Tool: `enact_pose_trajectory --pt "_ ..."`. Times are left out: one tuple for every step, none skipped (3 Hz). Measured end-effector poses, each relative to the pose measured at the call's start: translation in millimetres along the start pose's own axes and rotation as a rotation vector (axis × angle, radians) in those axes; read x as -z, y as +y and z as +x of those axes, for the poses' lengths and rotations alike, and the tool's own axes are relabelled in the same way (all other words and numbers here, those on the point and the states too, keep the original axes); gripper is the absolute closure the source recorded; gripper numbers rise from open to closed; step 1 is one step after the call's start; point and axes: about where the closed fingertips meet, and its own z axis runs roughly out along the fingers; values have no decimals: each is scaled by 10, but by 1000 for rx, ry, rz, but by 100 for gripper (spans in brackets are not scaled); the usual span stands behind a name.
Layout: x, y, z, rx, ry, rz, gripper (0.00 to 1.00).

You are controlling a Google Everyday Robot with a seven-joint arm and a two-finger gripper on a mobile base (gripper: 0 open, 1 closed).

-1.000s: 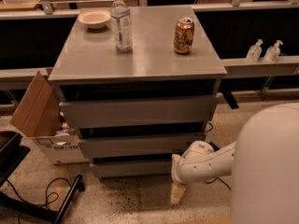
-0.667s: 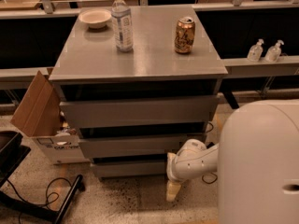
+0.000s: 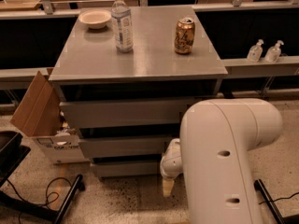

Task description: Open bottom drawer

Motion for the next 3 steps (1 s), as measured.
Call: enact_pose_trajectory --pt "-283 22 71 12 39 -16 0" --pt "-543 56 155 14 57 -28 0" --pt "-775 32 210 18 64 -29 0"
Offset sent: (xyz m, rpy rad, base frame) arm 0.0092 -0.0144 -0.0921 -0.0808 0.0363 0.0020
